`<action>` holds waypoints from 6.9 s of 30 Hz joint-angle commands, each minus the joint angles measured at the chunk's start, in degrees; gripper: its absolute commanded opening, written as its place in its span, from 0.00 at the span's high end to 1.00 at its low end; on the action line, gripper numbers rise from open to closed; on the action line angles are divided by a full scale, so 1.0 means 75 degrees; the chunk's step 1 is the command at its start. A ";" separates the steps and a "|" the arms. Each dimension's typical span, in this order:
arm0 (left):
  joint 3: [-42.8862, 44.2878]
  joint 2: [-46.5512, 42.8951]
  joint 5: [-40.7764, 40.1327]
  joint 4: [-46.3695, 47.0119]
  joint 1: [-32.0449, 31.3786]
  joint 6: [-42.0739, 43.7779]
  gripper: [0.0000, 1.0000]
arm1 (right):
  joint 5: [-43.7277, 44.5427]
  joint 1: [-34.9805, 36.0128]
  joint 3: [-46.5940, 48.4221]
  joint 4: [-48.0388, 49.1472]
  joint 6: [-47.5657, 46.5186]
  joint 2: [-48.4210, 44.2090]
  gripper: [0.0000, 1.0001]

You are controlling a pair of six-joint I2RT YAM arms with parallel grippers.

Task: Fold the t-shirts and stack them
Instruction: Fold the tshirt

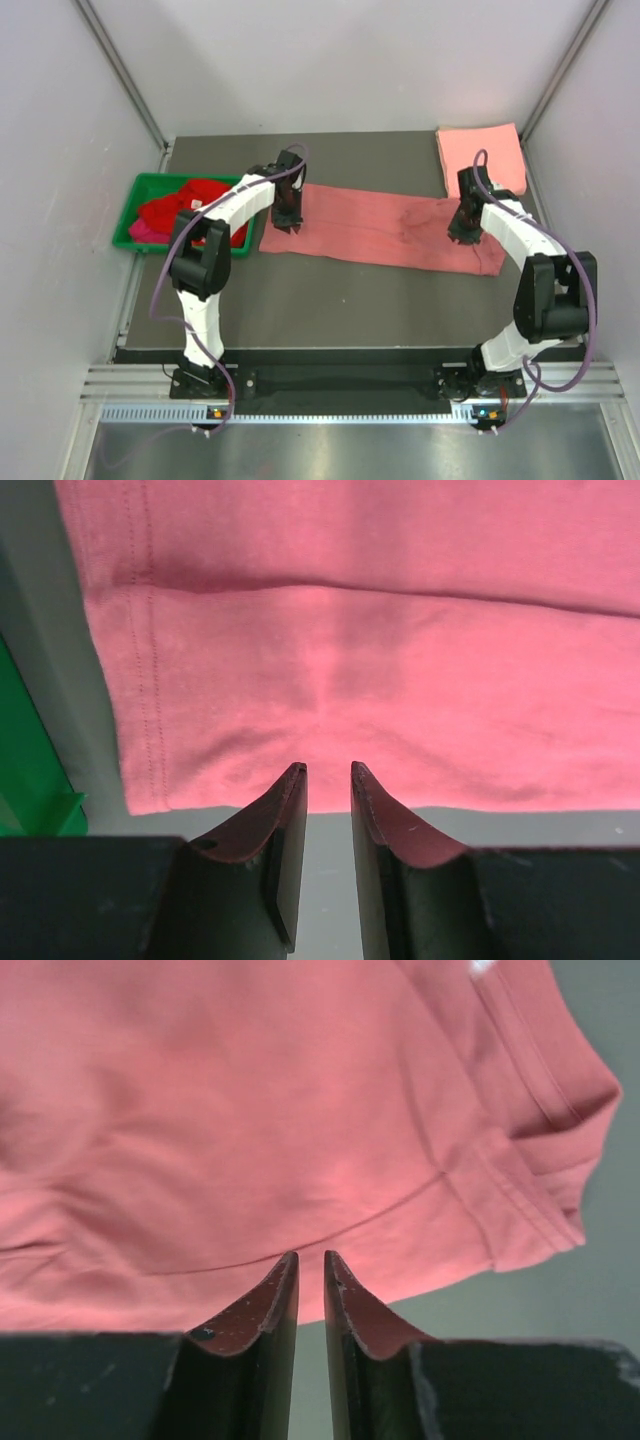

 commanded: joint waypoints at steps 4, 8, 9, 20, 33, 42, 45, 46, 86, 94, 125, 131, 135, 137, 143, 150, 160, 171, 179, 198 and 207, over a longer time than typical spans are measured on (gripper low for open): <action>-0.0541 0.0419 -0.0868 0.0024 0.0023 -0.0251 0.71 | 0.0209 -0.0708 -0.0757 0.0310 -0.0198 0.0316 0.85; -0.1070 0.0571 -0.1372 0.0095 0.0023 -0.0356 0.70 | 0.0888 -0.1236 -0.1330 0.0357 -0.0444 0.0446 0.87; -0.1140 0.0583 -0.1431 0.0118 0.0023 -0.0391 0.70 | 0.1203 -0.1364 -0.1413 0.0450 -0.0479 0.0434 0.87; -0.2639 -0.0130 -0.1291 0.0680 -0.0082 -0.0906 0.71 | 0.1768 -0.1787 -0.1883 0.0627 -0.0866 0.0446 0.89; -0.2785 -0.1455 -0.1770 0.0085 -0.0246 -0.1212 0.68 | 0.1909 -0.1834 -0.1696 0.0218 -0.0902 -0.0011 0.89; -0.0111 -0.1491 0.1211 0.1002 -0.0469 -0.0532 0.60 | 0.0434 -0.1834 -0.0267 -0.0032 -0.1649 -0.0773 0.77; 0.0065 -0.1211 0.2843 0.2315 -0.0469 -0.0917 0.60 | -0.0632 -0.1857 0.0213 0.0368 -0.1956 -0.0506 0.77; 0.0124 -0.1082 0.3124 0.2495 -0.0469 -0.1070 0.61 | -0.0808 -0.1857 0.0528 0.0357 -0.1956 -0.0364 0.77; -0.1727 -0.1666 -0.2135 -0.0479 -0.0293 0.0206 0.59 | -0.0552 -0.2724 -0.2492 0.0884 0.1372 -0.1184 0.57; -0.1680 -0.1971 -0.2194 -0.0761 -0.0398 0.0265 0.60 | -0.0167 -0.2783 -0.2832 0.1340 0.1465 -0.0914 0.59; -0.2149 -0.1362 -0.0506 0.0224 -0.0258 -0.0356 0.60 | 0.0174 -0.4084 -0.2668 0.1294 -0.0339 -0.1253 1.00; -0.2172 -0.1116 -0.0097 0.0516 -0.0141 -0.0251 0.60 | 0.0128 -0.4072 -0.2656 0.1306 -0.0351 -0.1207 1.00; -0.2254 -0.0975 -0.0271 0.0412 -0.0141 -0.0274 0.60 | 0.0151 -0.4084 -0.2633 0.1294 -0.0339 -0.1183 1.00; -0.2289 -0.0928 -0.0260 0.0399 -0.0141 -0.0239 0.63 | 0.0174 -0.4096 -0.2633 0.1294 -0.0339 -0.1207 1.00; -0.2640 -0.1127 -0.0353 0.0317 -0.0141 -0.0368 1.00 | 0.0210 -0.4189 -0.2598 0.1201 -0.0409 -0.1148 1.00; -0.3518 -0.1525 -0.0494 0.0457 -0.0305 -0.0637 1.00 | 0.0139 -0.4365 -0.2270 0.0873 -0.0374 -0.1101 1.00; -0.4726 -0.2908 0.0021 0.0563 -0.0539 -0.0848 1.00 | 0.0035 -0.4482 -0.2456 0.0603 -0.0550 -0.1160 1.00; -0.4938 -0.3226 -0.0318 0.0365 -0.0633 -0.1048 0.94 | 0.0715 -0.4635 -0.2387 0.0532 -0.0597 -0.1195 1.00; -0.3488 -0.2851 -0.1279 -0.0361 -0.0633 -0.0709 0.69 | 0.0280 -0.4623 -0.2364 0.0708 -0.0820 -0.1230 0.96; -0.1949 -0.0449 -0.0575 0.0448 -0.0493 -0.0332 0.69 | 0.0338 -0.4623 -0.2363 0.0767 -0.0855 -0.1043 0.96; -0.3109 -0.0693 -0.1597 0.0294 -0.0434 -0.0731 0.72 | -0.0022 -0.4623 -0.2445 0.0942 -0.0948 -0.1265 0.93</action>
